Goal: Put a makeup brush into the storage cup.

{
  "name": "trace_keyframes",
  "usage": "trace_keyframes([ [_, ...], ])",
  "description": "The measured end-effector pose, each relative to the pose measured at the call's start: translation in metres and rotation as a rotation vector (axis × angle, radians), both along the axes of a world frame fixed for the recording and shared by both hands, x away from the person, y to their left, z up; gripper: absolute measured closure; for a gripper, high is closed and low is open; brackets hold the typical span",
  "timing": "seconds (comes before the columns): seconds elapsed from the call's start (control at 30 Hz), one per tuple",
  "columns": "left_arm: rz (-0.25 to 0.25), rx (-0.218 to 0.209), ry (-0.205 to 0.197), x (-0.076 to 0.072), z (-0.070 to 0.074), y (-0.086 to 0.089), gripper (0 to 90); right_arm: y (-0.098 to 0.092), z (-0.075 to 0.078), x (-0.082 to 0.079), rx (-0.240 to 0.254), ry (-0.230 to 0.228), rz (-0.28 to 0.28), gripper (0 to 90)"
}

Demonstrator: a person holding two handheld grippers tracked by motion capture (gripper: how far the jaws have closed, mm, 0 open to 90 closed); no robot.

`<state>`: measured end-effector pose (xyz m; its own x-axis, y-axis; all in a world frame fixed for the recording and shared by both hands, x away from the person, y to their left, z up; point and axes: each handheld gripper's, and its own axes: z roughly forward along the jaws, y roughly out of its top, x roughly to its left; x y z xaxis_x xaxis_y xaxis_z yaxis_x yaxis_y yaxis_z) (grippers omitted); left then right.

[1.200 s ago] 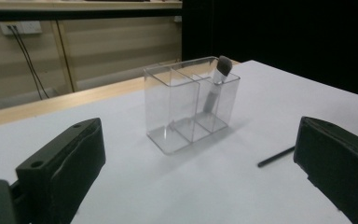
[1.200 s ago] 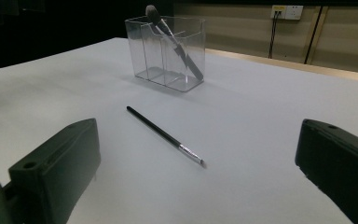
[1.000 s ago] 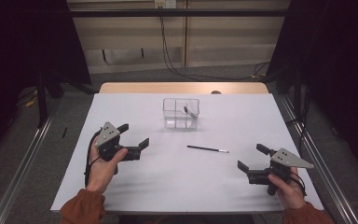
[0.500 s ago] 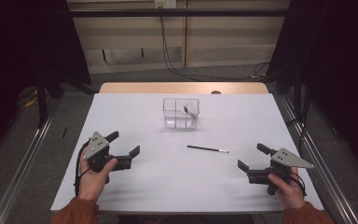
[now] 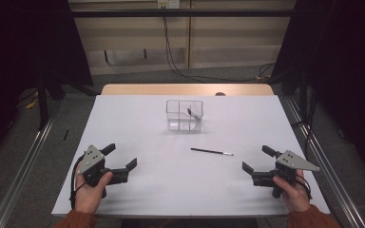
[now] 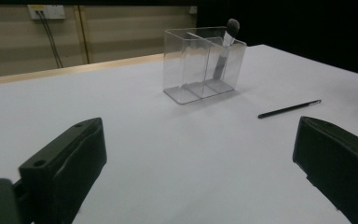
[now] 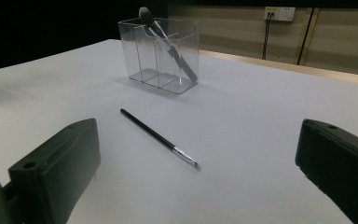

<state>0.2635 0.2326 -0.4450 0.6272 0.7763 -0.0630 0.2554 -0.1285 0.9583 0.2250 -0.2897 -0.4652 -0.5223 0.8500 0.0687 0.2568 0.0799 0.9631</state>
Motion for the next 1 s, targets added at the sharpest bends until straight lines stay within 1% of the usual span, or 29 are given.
trace_keyframes([
  [0.03,0.024,0.001,-0.006,-0.003,0.001,0.0,3.0,0.0,0.0,0.0,0.0,-0.003,-0.001,0.0],
  [0.07,0.006,-0.007,0.003,-0.005,0.002,0.001,3.0,-0.001,0.001,-0.001,0.0,-0.002,-0.002,0.0],
  [0.1,-0.005,0.0,0.01,-0.007,0.002,0.001,3.1,-0.001,0.001,-0.002,0.003,-0.004,-0.003,0.0],
  [0.13,-0.005,0.01,0.004,-0.009,0.001,0.002,2.9,-0.002,0.001,-0.002,0.002,-0.006,-0.003,0.0],
  [0.2,-0.016,0.001,0.016,-0.011,-0.001,0.004,2.5,-0.003,0.001,-0.003,-0.003,-0.012,-0.002,0.0],
  [0.23,-0.015,0.004,0.022,-0.012,-0.002,0.006,2.6,-0.003,0.002,-0.003,-0.002,-0.014,-0.003,0.0],
  [0.3,-0.017,0.009,0.016,-0.015,-0.002,0.008,2.5,-0.003,0.002,-0.004,0.001,-0.016,-0.001,0.0],
  [0.4,-0.012,0.004,0.01,-0.018,-0.001,0.008,2.5,-0.004,0.003,-0.005,0.0,-0.021,0.001,0.0],
  [0.47,-0.004,0.009,0.008,-0.019,-0.002,0.008,2.7,-0.004,0.003,-0.005,0.0,-0.02,0.001,0.0],
  [0.6,0.004,0.007,0.027,-0.02,-0.004,0.012,2.4,-0.004,0.003,-0.006,-0.002,-0.026,0.005,0.0],
  [0.83,0.004,0.0,0.023,-0.019,-0.003,0.014,2.4,-0.003,0.004,-0.006,0.0,-0.025,0.014,0.0],
  [0.9,0.021,0.004,0.023,-0.019,-0.003,0.015,2.4,-0.002,0.004,-0.005,0.003,-0.022,0.016,0.0],
  [0.93,0.019,0.011,0.023,-0.018,-0.004,0.015,2.4,-0.002,0.004,-0.005,0.002,-0.023,0.018,0.0],
  [0.97,0.019,0.006,0.03,-0.019,-0.004,0.015,2.4,-0.002,0.004,-0.005,0.006,-0.02,0.025,0.0],
  [1.0,0.021,0.005,0.029,-0.019,-0.004,0.015,2.4,-0.001,0.005,-0.005,0.009,-0.018,0.026,0.0],
])
